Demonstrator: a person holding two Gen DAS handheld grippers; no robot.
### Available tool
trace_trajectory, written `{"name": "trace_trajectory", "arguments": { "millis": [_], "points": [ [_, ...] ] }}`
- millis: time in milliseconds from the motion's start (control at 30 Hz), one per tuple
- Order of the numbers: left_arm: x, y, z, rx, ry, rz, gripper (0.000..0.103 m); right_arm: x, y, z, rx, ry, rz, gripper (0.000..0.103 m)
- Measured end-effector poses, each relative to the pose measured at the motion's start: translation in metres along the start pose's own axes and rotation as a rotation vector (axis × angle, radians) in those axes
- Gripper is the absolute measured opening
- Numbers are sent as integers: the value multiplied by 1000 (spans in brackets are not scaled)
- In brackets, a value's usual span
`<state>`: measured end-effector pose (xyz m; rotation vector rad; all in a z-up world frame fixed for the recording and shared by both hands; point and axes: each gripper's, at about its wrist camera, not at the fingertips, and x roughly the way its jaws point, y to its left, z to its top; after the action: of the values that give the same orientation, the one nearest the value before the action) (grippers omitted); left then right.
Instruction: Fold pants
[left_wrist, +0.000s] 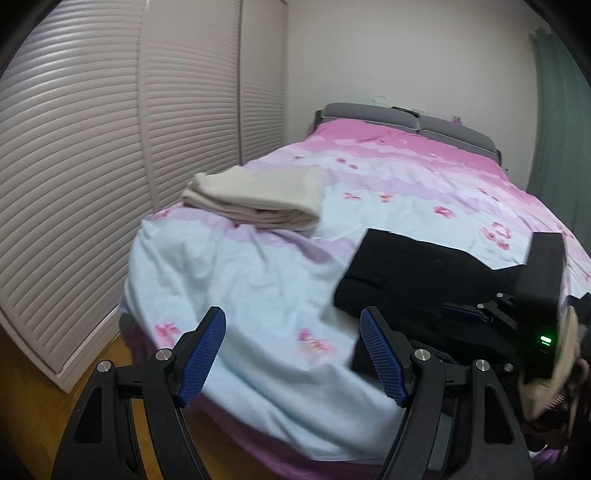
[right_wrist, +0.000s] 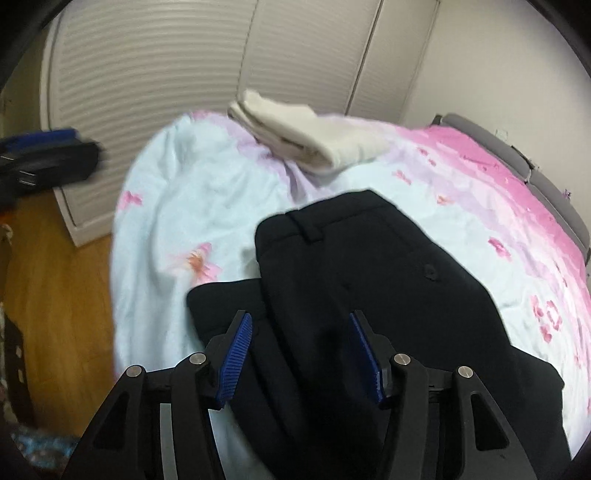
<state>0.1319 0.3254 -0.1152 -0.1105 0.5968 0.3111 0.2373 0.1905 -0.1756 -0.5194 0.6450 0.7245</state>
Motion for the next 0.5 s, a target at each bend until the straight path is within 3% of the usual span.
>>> {"name": "trace_trajectory", "arguments": {
  "millis": [33,167,200,233,267,333,500],
  "points": [
    [1,4,-1,-8,4,3,75,6,-2,0,6,18,-8,48],
    [8,14,-5,-40,25,0,75,16,-21,-5,71,59,2,45],
    [9,15,-5,-43,28,-3,75,17,-24,-7,73,69,10,36],
    [11,14,-5,-42,31,-7,75,18,-26,-7,68,82,27,21],
    [12,13,-6,-41,31,-9,75,18,-27,-8,66,89,50,16],
    [13,10,-5,-39,32,-20,75,12,-30,-8,71,82,58,11],
    [6,0,-3,-25,21,-44,75,-26,-34,-11,61,15,118,9]
  ]
}}
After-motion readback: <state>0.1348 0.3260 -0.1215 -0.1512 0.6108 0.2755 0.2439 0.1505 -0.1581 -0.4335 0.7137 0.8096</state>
